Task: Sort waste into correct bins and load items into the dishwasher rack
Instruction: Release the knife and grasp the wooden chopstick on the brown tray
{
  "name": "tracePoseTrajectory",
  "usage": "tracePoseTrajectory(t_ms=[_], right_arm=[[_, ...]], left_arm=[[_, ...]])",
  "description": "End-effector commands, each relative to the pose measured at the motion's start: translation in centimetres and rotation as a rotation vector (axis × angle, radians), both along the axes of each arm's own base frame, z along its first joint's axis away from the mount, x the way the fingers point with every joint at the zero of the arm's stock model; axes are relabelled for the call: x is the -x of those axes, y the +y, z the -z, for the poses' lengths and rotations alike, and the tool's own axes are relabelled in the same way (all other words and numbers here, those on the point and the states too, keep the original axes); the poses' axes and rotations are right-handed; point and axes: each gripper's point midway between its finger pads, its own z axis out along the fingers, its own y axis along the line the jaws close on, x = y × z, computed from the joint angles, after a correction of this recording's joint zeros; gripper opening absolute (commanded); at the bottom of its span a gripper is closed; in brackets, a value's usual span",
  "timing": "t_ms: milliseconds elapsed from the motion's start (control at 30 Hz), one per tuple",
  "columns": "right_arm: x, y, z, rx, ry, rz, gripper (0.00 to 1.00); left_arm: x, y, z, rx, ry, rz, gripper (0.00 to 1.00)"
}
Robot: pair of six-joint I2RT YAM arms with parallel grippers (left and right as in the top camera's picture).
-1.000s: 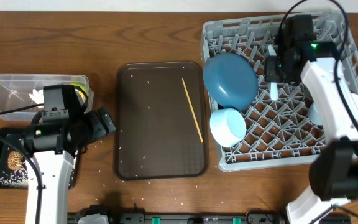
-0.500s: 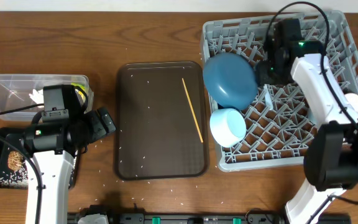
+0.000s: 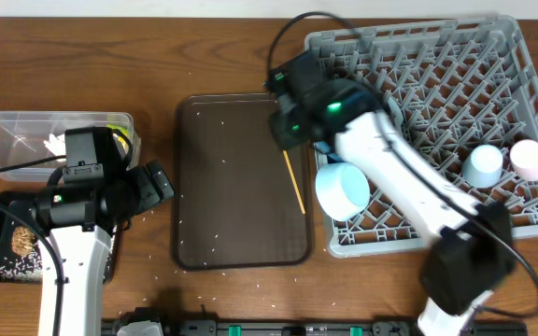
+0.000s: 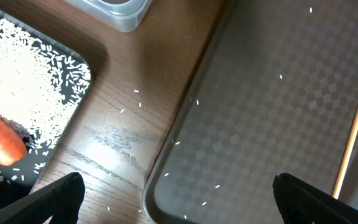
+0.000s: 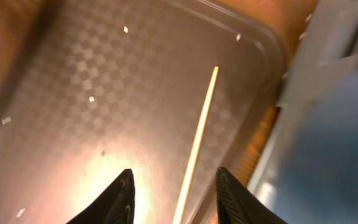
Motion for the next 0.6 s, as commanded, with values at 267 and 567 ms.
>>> tracePoseTrajectory(t_ms=[267, 567], right_arm=[[1.0, 0.6, 12.2, 0.196, 0.156, 0.105, 0.37], [1.4, 0.0, 13.4, 0.214, 0.190, 0.142, 0.22]], left_arm=[[-0.3, 0.3, -0.7, -0.008, -0.019, -0.013, 0.98], [-0.3, 0.3, -0.7, -0.008, -0.019, -0.013, 0.98]])
